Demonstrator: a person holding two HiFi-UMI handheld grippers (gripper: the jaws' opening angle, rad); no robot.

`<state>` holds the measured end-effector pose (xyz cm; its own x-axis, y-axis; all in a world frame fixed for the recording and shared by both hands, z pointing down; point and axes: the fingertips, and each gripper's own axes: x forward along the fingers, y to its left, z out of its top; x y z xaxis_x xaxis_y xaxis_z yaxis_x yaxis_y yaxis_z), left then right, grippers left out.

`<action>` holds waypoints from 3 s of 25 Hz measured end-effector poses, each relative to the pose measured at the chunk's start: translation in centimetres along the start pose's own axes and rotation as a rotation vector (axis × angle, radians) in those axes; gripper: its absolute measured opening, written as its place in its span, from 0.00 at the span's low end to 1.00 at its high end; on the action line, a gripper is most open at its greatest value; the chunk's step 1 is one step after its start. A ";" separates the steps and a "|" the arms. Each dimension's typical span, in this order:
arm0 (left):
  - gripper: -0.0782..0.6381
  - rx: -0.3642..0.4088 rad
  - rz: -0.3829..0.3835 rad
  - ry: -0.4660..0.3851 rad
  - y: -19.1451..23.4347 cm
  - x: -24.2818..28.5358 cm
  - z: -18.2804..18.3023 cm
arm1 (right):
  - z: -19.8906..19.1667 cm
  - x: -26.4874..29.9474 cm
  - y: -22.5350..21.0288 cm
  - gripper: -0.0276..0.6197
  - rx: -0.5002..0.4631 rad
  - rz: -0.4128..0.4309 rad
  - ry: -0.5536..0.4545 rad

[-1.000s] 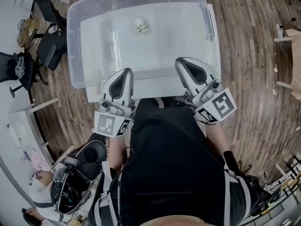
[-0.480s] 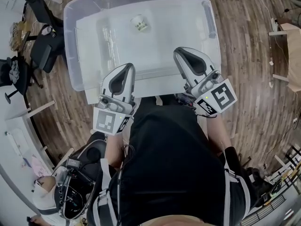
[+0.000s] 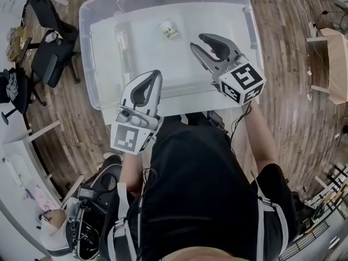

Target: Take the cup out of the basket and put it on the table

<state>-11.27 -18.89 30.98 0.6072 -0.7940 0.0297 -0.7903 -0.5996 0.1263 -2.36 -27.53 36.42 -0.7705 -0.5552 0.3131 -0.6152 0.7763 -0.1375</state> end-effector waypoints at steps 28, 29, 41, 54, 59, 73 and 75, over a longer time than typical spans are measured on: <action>0.13 -0.029 0.043 0.032 6.7 3.4 -1.6 | -18.2 22.5 -8.0 0.40 -0.065 0.042 0.543; 0.13 -0.030 0.048 0.031 6.9 3.5 -1.6 | -18.8 22.9 -8.3 0.40 -0.057 0.036 0.554; 0.13 -0.029 0.077 0.049 8.1 3.8 -2.3 | -24.2 26.4 -9.5 0.45 -0.036 -0.017 0.619; 0.13 -0.035 0.091 0.069 8.1 3.2 -2.5 | -24.9 27.6 -9.1 0.46 -0.075 -0.006 0.625; 0.13 -0.037 0.100 0.073 8.5 2.8 -2.7 | -24.8 27.7 -9.4 0.46 -0.084 -0.028 0.614; 0.13 -0.030 0.085 0.046 6.8 2.5 -1.7 | -20.0 25.9 -7.6 0.46 -0.101 0.015 0.534; 0.13 -0.027 0.083 0.042 6.5 2.4 -1.6 | -19.0 25.4 -7.3 0.46 -0.107 0.030 0.522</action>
<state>-14.81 -24.60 33.47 0.5434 -0.8355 0.0822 -0.8356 -0.5288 0.1488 -14.28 -41.62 63.19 -0.5852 -0.3313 0.7401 -0.5527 0.8309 -0.0651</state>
